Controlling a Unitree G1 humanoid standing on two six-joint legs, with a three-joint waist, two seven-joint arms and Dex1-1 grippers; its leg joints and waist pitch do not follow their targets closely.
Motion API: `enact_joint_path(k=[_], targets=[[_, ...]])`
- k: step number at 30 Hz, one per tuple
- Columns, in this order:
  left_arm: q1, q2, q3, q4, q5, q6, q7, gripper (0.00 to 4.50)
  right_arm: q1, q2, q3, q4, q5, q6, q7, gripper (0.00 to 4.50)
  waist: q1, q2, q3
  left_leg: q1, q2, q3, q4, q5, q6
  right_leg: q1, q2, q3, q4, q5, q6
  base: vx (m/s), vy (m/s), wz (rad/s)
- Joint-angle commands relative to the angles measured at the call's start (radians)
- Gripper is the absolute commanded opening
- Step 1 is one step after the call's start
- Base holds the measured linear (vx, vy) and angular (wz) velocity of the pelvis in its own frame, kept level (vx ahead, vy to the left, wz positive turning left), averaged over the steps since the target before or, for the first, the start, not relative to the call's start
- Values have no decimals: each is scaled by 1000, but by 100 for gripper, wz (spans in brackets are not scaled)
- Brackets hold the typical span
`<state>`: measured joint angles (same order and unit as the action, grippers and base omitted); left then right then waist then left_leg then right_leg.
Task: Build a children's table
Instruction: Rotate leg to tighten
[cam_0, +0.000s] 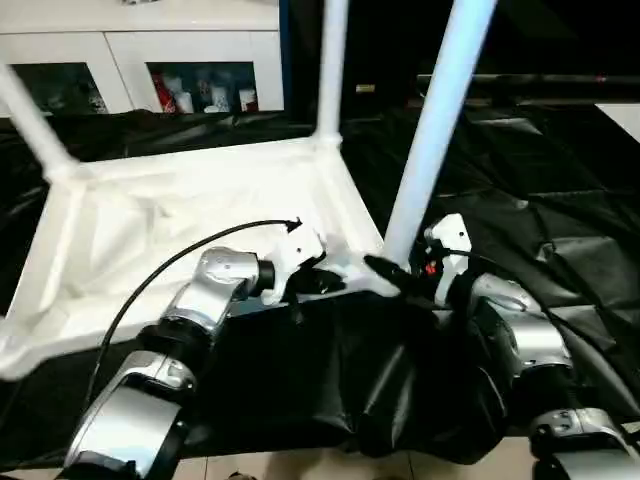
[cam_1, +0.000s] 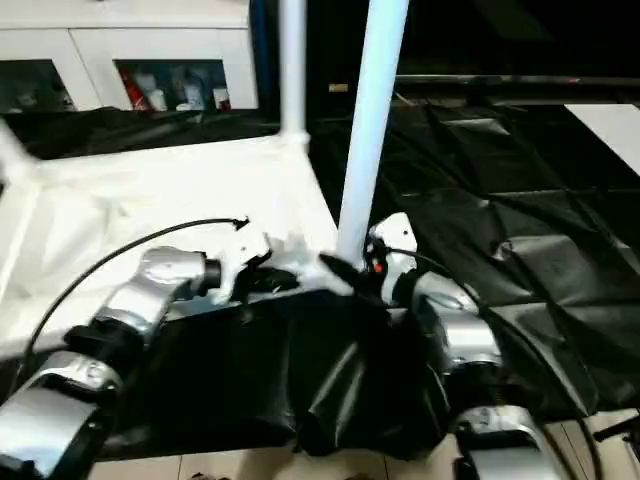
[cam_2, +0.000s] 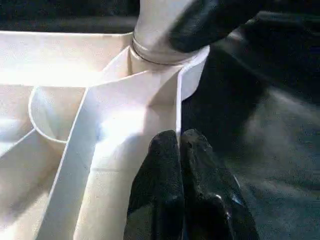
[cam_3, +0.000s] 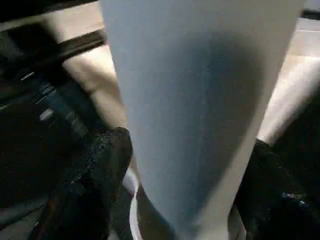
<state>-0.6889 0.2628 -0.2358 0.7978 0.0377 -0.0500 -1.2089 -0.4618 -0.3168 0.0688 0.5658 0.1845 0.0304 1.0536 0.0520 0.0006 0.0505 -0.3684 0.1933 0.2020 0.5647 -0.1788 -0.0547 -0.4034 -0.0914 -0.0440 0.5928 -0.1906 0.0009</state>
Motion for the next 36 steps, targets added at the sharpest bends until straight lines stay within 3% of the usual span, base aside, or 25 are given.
enact_joint_path(k=[1,3,6,11,18,20,22,24,27,31,32,34,36], targets=[[20,-5,-34,-16,-14,-6,-62,0,26,1,82,-10,-26,3,96,306,5,-8,-47,7,42,-10,-59,-203,104,45,-48,30,-62,-118,-275,0,0,0],[27,20,-35,-33,-22,3,-108,0,32,-18,96,-14,-30,3,134,293,8,-9,-44,11,45,-11,-63,-232,82,41,-50,33,-68,-171,-270,0,0,0],[34,44,-31,-43,-24,8,-139,0,26,-20,98,-2,-35,-3,141,275,9,-9,-44,12,45,-11,-65,-234,68,40,-50,34,-66,-178,-262,0,0,0],[43,57,-29,-49,-29,11,-151,0,27,-18,102,-11,-20,11,154,238,9,-8,-46,10,43,-11,-63,-211,72,42,-50,33,-62,-134,-269,0,0,0],[43,42,-24,-37,-9,10,-73,0,50,2,102,-25,-20,19,120,236,9,-6,-42,11,44,-12,-65,-226,68,42,-50,33,-66,-149,-267,0,0,0],[23,12,-5,-3,4,18,29,0,58,41,75,-4,-38,17,-7,236,8,-3,-37,12,43,-12,-69,-262,53,37,-49,34,-72,-205,-255,0,0,0],[19,6,-1,3,7,17,51,0,57,52,67,5,-45,18,-44,236,4,-5,-35,16,42,-17,-74,-321,25,33,-54,36,-83,-313,-228,0,0,0],[1,-36,8,34,21,20,151,0,57,104,36,48,-67,21,-208,235,-4,-3,-32,19,41,-24,-80,-364,-4,26,-55,38,-93,-403,-189,0,0,0],[-25,-104,14,70,38,37,287,0,45,189,-22,104,-74,34,-437,235,-10,-4,-30,22,39,-28,-83,-401,-21,20,-54,38,-99,-450,-164,0,0,0],[-53,-186,9,105,51,55,397,0,7,286,-80,167,-63,57,-662,235,-19,7,-32,22,36,-29,-86,-409,-25,19,-51,37,-104,-423,-157,0,0,0],[-57,-203,7,108,50,57,404,0,-5,306,-90,181,-61,59,-697,235,-20,5,-33,24,36,-28,-86,-410,-22,19,-50,37,-103,-404,-161,0,0,0],[-60,-227,4,112,50,56,408,0,-24,327,-84,199,-79,38,-726,235,-20,14,-36,19,36,-29,-87,-393,-17,26,-49,36,-100,-358,-169,0,0,0],[-59,-239,-4,109,52,52,397,0,-33,336,-58,195,-94,-8,-684,235,-22,13,-37,16,34,-25,-85,-381,-12,28,-48,36,-97,-303,-180,0,0,0]])
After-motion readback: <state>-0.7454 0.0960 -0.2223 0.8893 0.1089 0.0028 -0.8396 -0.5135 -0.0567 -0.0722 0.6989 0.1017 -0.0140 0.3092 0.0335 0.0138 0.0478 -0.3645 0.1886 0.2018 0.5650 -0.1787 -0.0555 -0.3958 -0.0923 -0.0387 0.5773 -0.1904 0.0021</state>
